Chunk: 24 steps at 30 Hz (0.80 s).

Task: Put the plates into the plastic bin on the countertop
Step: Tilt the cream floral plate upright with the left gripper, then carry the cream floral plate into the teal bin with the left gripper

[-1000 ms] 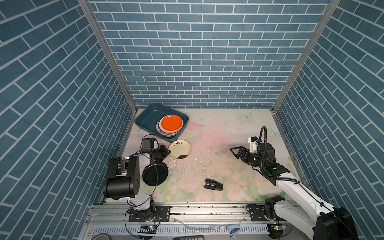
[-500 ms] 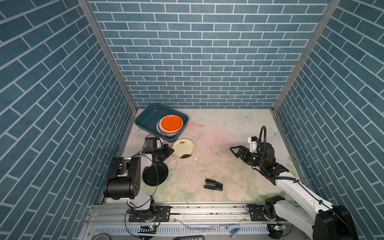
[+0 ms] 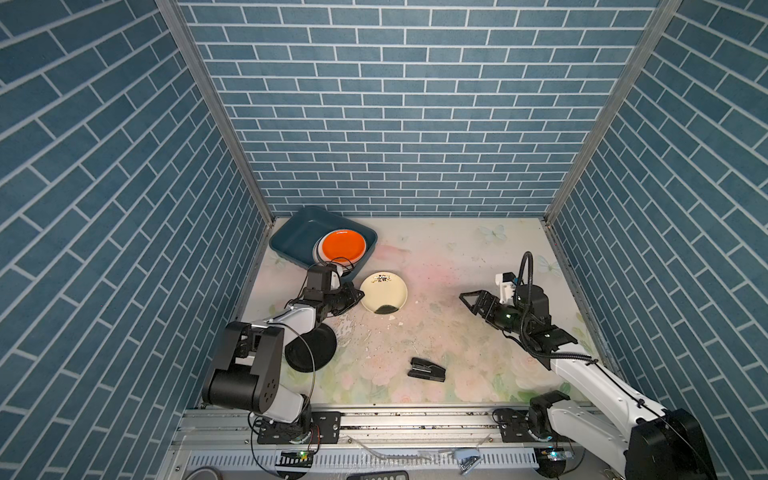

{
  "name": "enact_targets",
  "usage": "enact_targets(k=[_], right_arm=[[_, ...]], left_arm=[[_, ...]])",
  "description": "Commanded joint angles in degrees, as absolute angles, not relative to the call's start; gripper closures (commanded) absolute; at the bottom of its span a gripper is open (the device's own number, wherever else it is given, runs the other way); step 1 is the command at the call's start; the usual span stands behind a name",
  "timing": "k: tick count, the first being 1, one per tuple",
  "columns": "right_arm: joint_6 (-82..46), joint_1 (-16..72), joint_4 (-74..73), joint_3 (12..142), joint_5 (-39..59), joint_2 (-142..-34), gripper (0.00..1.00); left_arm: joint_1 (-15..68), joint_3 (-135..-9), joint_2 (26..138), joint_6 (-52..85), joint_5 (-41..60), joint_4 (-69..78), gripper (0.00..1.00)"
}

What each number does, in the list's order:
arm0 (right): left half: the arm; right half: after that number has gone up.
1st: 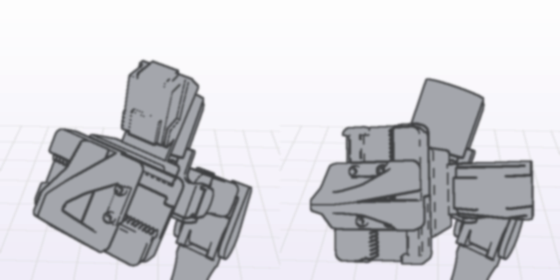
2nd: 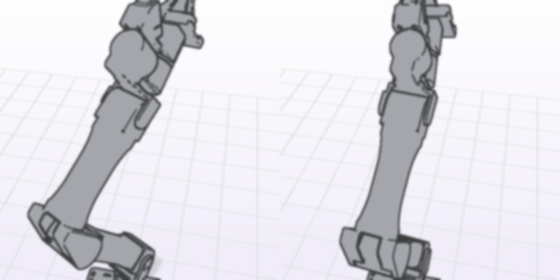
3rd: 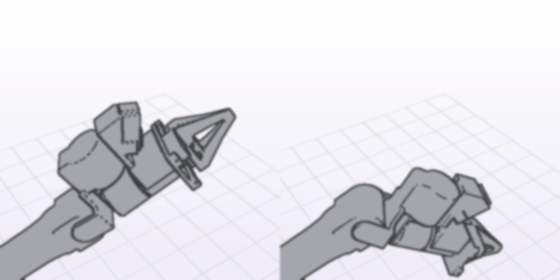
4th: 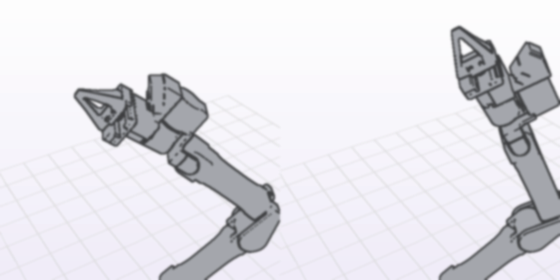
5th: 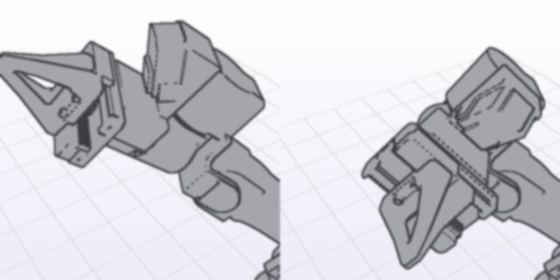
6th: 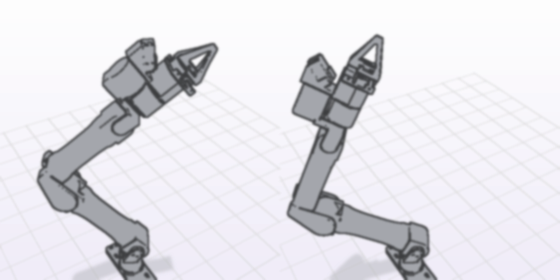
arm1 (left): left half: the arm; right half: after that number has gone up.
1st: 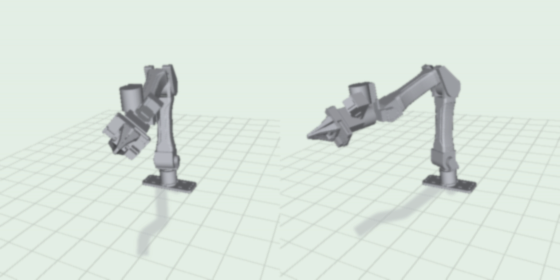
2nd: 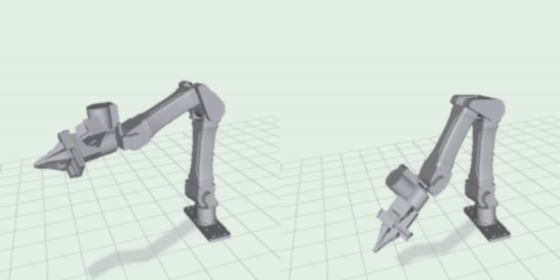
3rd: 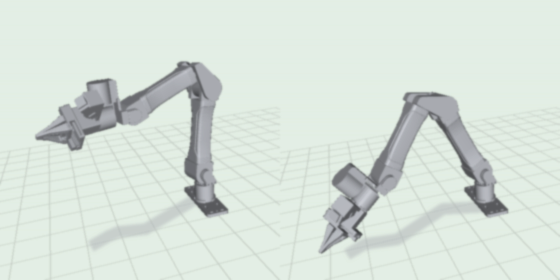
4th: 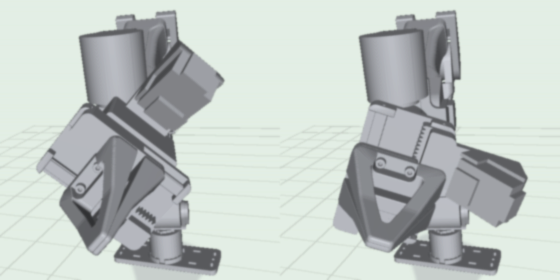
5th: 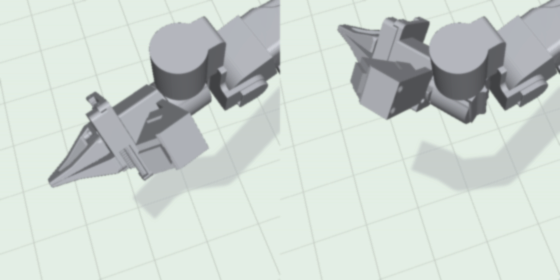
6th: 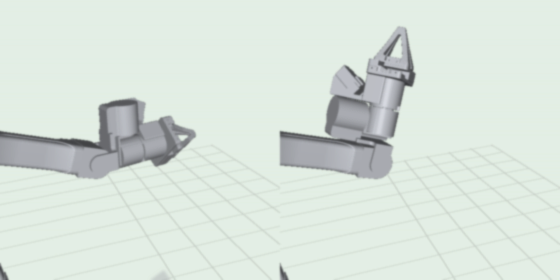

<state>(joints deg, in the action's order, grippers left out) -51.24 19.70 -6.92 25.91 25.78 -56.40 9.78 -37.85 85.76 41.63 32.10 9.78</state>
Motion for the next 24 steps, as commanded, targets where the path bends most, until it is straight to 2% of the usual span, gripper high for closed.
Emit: enact_targets(k=[1, 24], right_arm=[[-52.82, 19.52, -8.36, 26.98, 26.43, -56.20, 0.06], [-51.88, 19.55, -11.95, 26.85, 29.36, -56.82, 0.06]], left_arm=[[11.00, -39.78, 84.52, 42.28, 31.22, 9.49, 1.00], [10.65, -53.52, 86.37, 40.46, 29.36, 5.11, 1.00]])
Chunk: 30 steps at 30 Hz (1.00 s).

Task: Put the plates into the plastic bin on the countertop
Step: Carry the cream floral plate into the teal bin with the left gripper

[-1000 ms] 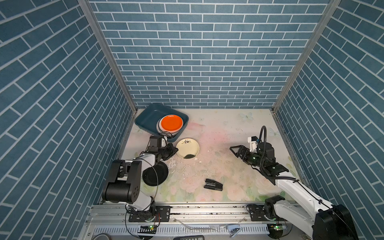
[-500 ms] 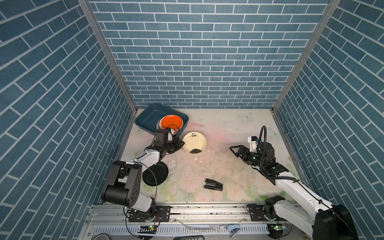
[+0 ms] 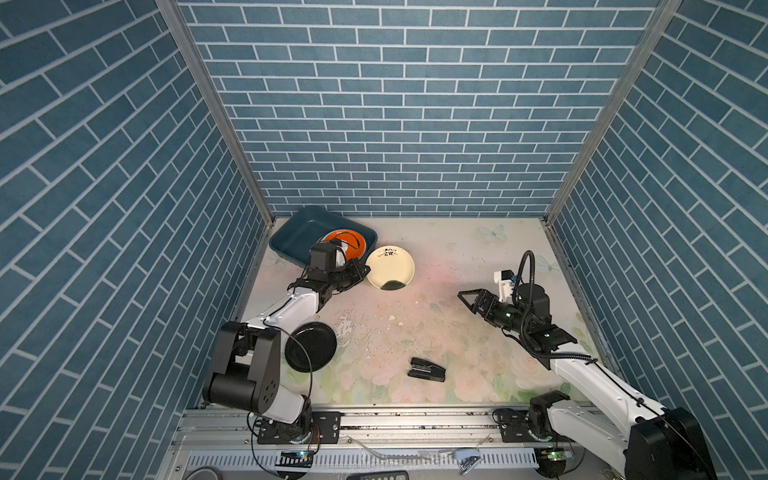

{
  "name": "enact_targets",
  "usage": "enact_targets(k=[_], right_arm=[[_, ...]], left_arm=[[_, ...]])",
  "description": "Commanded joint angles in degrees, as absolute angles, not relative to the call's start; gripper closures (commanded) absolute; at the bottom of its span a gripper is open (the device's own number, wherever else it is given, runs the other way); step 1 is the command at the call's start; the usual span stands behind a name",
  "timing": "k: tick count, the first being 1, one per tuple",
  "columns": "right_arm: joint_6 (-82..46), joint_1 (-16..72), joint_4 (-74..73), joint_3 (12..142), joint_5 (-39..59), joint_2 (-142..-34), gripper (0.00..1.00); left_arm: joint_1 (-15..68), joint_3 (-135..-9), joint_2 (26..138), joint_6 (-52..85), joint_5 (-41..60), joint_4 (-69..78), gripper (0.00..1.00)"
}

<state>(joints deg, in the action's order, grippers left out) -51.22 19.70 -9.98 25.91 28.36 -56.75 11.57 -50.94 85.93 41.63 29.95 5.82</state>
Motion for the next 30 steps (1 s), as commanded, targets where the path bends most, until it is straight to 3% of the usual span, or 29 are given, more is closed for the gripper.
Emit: enact_targets(k=[1, 7, 15, 30], right_arm=[[-51.56, 19.61, -12.00, 26.74, 29.36, -56.72, 0.06], [-50.36, 19.53, -11.16, 26.62, 28.87, -56.87, 0.06], [-48.98, 19.48, -10.24, 25.58, 28.30, -56.05, 0.06], [-47.73, 19.52, -8.31, 25.10, 26.72, -55.64, 0.06]], left_arm=[[9.87, -54.09, 86.47, 40.66, 29.35, 5.05, 1.00], [4.56, -55.56, 86.17, 40.93, 23.76, 6.44, 1.00], [-3.25, -60.44, 94.08, 40.59, 20.53, 7.11, 1.00], [-5.27, -72.21, 108.41, 37.97, 18.94, 2.46, 1.00]])
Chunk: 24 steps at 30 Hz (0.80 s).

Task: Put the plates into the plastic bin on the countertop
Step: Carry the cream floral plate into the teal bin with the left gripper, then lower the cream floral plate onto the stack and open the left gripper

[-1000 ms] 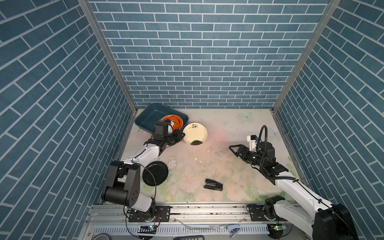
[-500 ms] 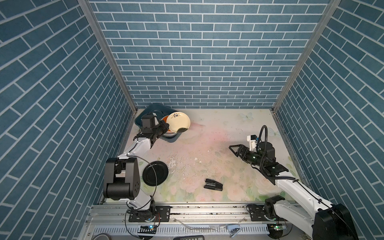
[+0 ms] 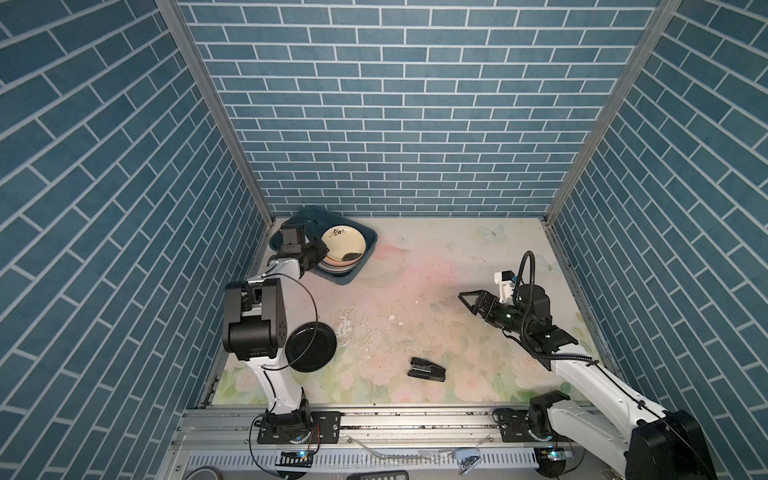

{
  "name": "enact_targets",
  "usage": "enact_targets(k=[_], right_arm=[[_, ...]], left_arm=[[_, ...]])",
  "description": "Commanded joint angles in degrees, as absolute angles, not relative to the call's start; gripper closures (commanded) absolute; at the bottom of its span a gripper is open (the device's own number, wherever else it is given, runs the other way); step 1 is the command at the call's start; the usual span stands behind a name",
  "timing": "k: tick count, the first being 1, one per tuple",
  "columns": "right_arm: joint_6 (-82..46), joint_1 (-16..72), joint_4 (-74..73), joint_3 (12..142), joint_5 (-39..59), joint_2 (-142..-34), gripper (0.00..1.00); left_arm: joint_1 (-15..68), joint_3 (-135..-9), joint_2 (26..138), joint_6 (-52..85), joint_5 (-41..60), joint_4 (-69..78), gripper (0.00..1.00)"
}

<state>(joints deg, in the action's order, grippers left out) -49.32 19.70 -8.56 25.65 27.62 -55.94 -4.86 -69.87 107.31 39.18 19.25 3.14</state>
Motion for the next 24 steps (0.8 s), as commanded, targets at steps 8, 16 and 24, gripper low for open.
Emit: enact_targets(k=[8, 16, 24], right_arm=[[-47.67, 19.52, -8.26, 25.57, 26.45, -56.59, 0.06], [-47.81, 19.51, -8.09, 25.76, 25.56, -57.09, 0.06], [-48.43, 19.54, -9.40, 26.19, 26.45, -59.39, 0.06]], left_arm=[[-5.27, -76.41, 111.91, 36.29, 19.26, -0.99, 0.77], [-5.10, -78.41, 111.14, 31.81, 18.23, -4.01, 0.00], [-4.32, -77.83, 107.20, 28.67, 13.36, -7.91, 0.00]])
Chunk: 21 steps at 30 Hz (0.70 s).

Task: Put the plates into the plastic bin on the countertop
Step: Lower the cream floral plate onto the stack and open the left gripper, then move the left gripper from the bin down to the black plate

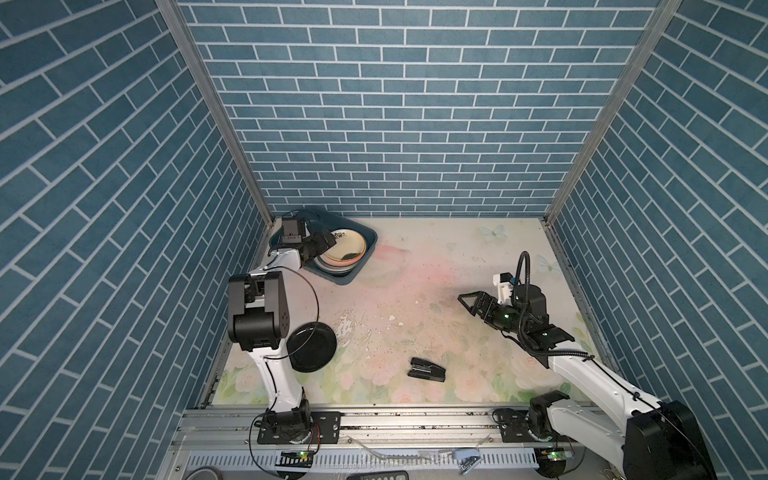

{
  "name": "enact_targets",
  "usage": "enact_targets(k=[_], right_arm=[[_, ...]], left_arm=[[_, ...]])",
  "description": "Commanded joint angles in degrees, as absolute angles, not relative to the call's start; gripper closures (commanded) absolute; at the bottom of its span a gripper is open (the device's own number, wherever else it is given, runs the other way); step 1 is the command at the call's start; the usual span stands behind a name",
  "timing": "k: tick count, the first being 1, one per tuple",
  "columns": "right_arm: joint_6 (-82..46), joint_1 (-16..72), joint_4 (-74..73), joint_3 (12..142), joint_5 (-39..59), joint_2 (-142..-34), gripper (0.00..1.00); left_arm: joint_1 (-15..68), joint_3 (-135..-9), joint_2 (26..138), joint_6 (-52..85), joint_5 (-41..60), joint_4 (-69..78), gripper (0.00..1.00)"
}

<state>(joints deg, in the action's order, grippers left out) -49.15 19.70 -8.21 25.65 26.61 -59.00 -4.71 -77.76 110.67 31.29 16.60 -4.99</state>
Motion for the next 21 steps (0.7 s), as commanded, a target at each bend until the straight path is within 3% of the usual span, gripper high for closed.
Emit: enact_targets(k=[1, 7, 16, 21], right_arm=[[-48.43, 19.49, -9.45, 26.15, 26.46, -59.33, 0.06], [-47.69, 19.50, -10.01, 26.20, 26.48, -58.99, 0.06], [-49.01, 19.49, -15.27, 23.06, 25.85, -57.39, 0.06], [-46.86, 19.41, -13.53, 23.02, 25.66, -55.10, 0.06]], left_arm=[[-4.01, -77.37, 106.10, 28.12, 12.12, -8.79, 0.00], [-2.05, -70.42, 97.11, 26.09, 5.56, -12.32, 0.00], [-0.53, -52.30, 83.24, 28.56, 3.29, -17.01, 0.00], [-0.53, -50.25, 79.78, 28.39, -5.44, -26.55, 0.00]])
